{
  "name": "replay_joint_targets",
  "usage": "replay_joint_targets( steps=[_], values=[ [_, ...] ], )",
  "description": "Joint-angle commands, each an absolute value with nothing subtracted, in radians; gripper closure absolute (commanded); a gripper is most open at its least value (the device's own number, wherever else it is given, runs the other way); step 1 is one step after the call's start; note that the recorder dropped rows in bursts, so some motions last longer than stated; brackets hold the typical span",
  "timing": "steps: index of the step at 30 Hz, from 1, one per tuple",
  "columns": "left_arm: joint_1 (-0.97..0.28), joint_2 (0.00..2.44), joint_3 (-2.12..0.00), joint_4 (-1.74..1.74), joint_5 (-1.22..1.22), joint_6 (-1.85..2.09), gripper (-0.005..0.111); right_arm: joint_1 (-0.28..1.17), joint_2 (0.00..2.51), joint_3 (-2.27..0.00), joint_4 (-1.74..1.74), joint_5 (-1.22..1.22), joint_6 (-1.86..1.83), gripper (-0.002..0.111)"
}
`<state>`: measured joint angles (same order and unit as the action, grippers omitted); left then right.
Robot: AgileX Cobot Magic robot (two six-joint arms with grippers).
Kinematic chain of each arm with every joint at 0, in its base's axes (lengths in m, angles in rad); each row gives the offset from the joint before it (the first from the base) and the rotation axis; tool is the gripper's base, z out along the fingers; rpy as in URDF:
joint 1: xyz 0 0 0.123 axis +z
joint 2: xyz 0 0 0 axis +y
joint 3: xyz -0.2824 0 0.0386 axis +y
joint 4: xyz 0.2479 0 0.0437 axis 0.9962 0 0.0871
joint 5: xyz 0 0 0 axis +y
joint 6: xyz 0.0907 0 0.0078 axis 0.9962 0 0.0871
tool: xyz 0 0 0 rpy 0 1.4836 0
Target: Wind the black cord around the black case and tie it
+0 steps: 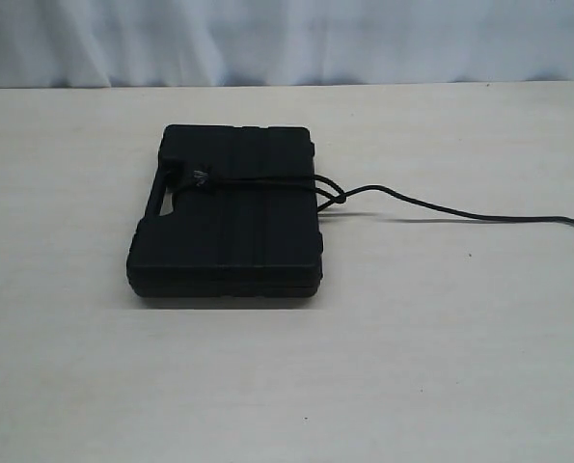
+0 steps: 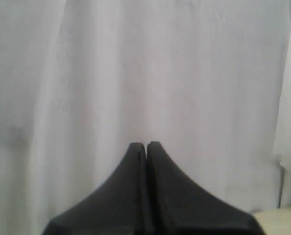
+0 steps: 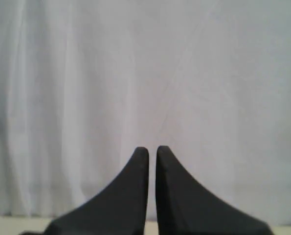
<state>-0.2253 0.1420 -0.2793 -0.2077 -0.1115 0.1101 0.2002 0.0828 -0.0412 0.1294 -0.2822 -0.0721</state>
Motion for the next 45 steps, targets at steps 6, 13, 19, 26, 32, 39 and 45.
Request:
replay_joint_targets(
  steps=[6, 13, 19, 26, 32, 39, 45],
  values=[
    [-0.029, 0.0, 0.0, -0.177, 0.26, 0.111, 0.107, 0.194, 0.0, 0.0, 0.097, 0.224, -0.083, 0.103],
    [0.113, 0.0, 0.0, -0.106, 0.318, 0.111, 0.107, 0.062, 0.0, 0.0, 0.097, 0.231, -0.083, 0.103],
    [0.115, 0.0, 0.0, -0.037, 0.311, 0.111, 0.107, -0.028, 0.0, 0.0, 0.097, 0.231, -0.083, 0.103],
    [0.115, 0.0, 0.0, -0.037, 0.311, 0.111, 0.107, -0.028, 0.0, 0.0, 0.097, 0.231, -0.083, 0.103],
    [0.115, 0.0, 0.0, -0.037, 0.311, 0.111, 0.107, -0.028, 0.0, 0.0, 0.097, 0.231, -0.083, 0.103],
    [0.115, 0.0, 0.0, -0.036, 0.309, 0.111, 0.107, -0.028, 0.0, 0.0, 0.097, 0.231, -0.083, 0.103],
    [0.115, 0.0, 0.0, -0.036, 0.309, 0.111, 0.107, -0.028, 0.0, 0.0, 0.097, 0.231, -0.083, 0.103]
  ],
)
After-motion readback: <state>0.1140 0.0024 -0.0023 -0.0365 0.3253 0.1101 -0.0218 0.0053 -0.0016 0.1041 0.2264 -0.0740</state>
